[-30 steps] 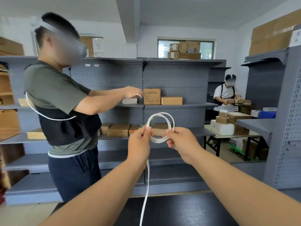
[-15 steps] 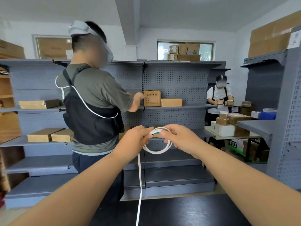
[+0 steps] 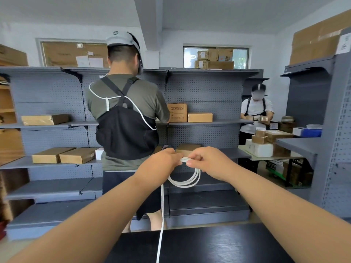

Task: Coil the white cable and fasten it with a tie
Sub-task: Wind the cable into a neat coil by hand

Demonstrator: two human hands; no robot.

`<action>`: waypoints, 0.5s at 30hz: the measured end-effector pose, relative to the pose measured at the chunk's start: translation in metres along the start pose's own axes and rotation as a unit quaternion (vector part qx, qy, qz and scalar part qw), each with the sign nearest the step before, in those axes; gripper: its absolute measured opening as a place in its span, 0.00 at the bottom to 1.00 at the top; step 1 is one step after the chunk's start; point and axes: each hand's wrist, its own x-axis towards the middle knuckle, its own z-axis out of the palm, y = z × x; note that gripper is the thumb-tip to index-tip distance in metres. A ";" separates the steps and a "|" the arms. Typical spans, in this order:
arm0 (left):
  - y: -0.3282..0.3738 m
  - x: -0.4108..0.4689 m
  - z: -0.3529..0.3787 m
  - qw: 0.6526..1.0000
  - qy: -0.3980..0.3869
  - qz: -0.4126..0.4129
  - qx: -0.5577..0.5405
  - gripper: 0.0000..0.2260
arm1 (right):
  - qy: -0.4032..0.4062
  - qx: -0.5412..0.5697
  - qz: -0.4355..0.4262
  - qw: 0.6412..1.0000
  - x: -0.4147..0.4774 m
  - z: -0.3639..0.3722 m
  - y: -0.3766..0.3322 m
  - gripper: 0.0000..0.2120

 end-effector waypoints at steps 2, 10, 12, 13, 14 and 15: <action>0.001 0.000 0.002 1.000 -0.001 0.010 0.008 0.12 | -0.004 0.002 0.004 1.000 0.000 0.001 0.001 0.11; -0.004 0.003 0.011 0.998 0.022 0.016 -0.053 0.11 | 0.015 -0.048 -0.026 0.998 -0.003 0.003 -0.004 0.10; -0.003 0.002 0.008 0.990 0.046 -0.001 -0.132 0.12 | 0.033 -0.039 -0.028 0.998 -0.003 0.003 -0.003 0.09; -0.003 0.001 0.007 0.980 0.054 -0.024 -0.190 0.12 | 0.042 -0.032 -0.030 0.998 -0.004 0.003 -0.002 0.09; -0.003 0.000 0.006 0.961 0.056 -0.059 -0.264 0.12 | 0.053 -0.020 -0.028 0.998 -0.004 0.003 -0.001 0.09; -0.003 -0.002 0.007 0.932 0.053 -0.095 -0.346 0.12 | 0.064 -0.004 -0.021 0.998 -0.004 0.003 0.000 0.09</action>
